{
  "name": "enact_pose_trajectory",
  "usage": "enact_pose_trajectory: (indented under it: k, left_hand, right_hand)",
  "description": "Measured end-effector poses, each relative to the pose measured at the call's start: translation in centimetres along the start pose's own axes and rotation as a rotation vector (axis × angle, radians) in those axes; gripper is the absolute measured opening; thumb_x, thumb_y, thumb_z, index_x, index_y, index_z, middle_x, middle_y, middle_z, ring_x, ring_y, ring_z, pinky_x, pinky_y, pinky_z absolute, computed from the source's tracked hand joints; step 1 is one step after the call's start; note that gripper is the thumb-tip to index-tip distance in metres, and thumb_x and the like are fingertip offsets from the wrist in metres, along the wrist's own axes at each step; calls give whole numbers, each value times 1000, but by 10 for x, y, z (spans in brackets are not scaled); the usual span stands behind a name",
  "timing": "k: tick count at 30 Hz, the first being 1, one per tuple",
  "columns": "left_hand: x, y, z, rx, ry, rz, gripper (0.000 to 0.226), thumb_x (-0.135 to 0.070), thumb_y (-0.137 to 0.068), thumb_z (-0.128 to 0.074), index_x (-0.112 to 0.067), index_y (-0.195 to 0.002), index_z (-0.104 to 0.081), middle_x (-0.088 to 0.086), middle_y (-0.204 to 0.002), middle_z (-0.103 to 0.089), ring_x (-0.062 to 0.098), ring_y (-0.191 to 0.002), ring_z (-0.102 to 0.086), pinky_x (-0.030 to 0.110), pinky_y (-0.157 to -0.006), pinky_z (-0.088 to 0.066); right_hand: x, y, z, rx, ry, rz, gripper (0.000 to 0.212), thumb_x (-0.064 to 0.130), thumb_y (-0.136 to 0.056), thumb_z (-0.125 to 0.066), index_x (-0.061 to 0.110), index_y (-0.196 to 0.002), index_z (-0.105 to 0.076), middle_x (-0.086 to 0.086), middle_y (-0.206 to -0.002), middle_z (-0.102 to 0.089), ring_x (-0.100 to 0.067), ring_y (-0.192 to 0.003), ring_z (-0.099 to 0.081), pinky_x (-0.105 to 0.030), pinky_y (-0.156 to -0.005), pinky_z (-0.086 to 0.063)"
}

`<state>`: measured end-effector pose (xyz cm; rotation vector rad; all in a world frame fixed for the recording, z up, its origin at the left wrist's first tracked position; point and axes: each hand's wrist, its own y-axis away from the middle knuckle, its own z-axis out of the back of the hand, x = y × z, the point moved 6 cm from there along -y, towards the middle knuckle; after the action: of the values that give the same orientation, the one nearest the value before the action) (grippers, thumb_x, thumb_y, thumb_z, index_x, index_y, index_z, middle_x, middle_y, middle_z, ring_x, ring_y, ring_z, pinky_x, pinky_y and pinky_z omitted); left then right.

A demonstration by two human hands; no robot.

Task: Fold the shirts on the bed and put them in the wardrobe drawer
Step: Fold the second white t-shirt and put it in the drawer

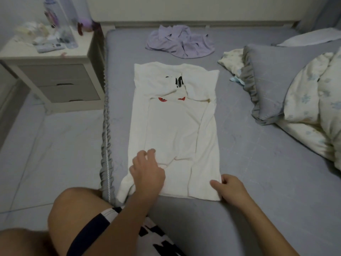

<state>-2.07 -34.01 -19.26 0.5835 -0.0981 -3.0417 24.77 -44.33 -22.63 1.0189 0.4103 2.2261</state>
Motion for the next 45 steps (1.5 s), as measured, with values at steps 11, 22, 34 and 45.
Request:
enact_pose_trajectory:
  k: [11,22,34,45]
  left_hand:
    - [96,-12,12,478,86,324,57,-30,-84,-70,-3,-127,-45,18,-129,-56,32,-112,-57,28,-83,-45]
    - [121,0,13,644,360,413,69,-10,-81,-72,-1,-140,-38,20,-131,-52,32,-117,-54,41,-103,-47]
    - [101,-3,39,744,572,295,25,-14,-88,-65,-26,-107,-55,15,-92,-61,18,-51,-57,25,-41,-43]
    - [111,-12,36,420,803,136,27,0,-77,-77,-17,-96,-70,2,-76,-71,17,-73,-67,21,-66,-51]
  right_hand:
    - [-21,24,32,-88,-208,-91,14,10,-84,-73,2,-85,-61,-11,-57,-63,-17,-33,-50,-19,-33,-35]
    - [-26,22,27,-94,-150,-27,8,14,-90,-65,6,-89,-63,-10,-66,-68,-21,-53,-61,-26,-50,-44]
    - [-22,34,44,171,-433,28,29,5,-90,-65,19,-113,-56,-30,-80,-70,-33,-54,-61,-31,-46,-49]
    - [-3,19,50,287,-587,266,28,-17,-83,-56,-2,-106,-64,-17,-95,-75,-30,-82,-72,-18,-63,-53]
